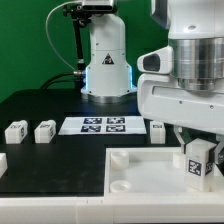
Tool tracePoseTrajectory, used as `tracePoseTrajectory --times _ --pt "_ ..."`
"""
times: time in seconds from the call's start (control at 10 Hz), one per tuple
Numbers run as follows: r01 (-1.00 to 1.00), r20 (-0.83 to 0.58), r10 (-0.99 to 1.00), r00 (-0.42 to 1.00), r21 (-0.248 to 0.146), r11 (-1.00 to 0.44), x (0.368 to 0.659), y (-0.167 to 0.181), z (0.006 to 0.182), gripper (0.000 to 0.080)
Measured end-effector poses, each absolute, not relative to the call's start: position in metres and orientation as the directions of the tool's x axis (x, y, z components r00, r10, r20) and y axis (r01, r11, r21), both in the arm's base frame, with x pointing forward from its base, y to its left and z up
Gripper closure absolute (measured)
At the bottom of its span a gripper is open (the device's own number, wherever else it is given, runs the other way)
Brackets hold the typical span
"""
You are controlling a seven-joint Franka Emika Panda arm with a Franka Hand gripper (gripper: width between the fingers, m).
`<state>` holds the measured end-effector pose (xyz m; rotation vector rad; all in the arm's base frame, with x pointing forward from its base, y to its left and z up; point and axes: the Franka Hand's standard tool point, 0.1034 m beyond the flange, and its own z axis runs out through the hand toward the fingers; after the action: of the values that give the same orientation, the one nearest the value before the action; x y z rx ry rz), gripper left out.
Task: Assemble one leg
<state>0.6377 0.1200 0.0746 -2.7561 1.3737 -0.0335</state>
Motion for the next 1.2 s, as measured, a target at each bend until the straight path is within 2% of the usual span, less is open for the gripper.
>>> tracePoseTrajectory --times 0.2,0.5,0.6,0.8,0.9,1.0,1.1,1.2 --pt "-0.984 -0.048 -0.984 0.171 -0.064 -0.168 0.64 0.117 0.077 0.0505" --pt "-0.971 -0.115 -0.966 -0.233 -0.033 0.238 0.639 0.12 0.074 0.0505" --pt "-0.948 -0.118 -0.942 -0.314 -0.024 0.319 0.64 0.121 0.074 0.0505" --pt "-0.951 -0.118 -0.946 -0.303 -0.025 0.308 0.64 0.121 0.074 0.0505" --pt "-0.972 -0.114 -0.967 -0.226 -0.035 0.232 0.64 0.122 0.075 0.0409" --pt "-0.997 -0.106 -0.993 -0.047 -0.061 0.054 0.644 0.126 0.077 0.0246" --pt "-0.992 -0.095 -0.989 0.115 -0.072 -0.108 0.643 0.127 0.078 0.0246" --pt "-0.976 -0.086 -0.974 0.21 -0.082 -0.204 0.643 0.126 0.077 0.0166"
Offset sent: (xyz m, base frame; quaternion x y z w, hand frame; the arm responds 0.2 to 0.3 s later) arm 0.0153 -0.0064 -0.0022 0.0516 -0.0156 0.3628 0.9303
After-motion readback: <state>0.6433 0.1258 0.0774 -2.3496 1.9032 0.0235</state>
